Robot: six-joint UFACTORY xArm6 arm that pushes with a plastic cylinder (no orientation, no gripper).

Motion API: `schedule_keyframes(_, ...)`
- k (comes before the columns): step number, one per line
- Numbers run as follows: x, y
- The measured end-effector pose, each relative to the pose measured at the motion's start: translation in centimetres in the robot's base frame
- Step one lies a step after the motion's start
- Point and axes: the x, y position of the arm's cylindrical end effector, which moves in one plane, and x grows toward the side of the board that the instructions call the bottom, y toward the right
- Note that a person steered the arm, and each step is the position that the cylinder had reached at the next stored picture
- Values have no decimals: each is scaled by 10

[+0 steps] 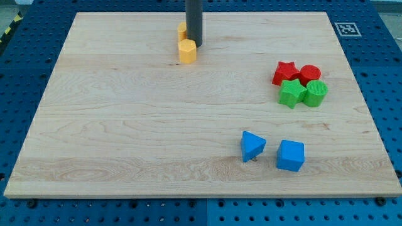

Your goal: Push the yellow heart above the red star

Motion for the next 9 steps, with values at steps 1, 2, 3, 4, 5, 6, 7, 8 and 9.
schedule_keyframes(1, 5, -51)
schedule_keyframes(2, -22, -68)
schedule_keyframes(3, -44, -32)
schedule_keyframes(4, -32, 11)
schedule_keyframes(5, -15, 15)
schedule_keyframes(6, -6, 39)
schedule_keyframes(7, -29, 41)
schedule_keyframes(8, -46, 28)
schedule_keyframes(9, -51, 41)
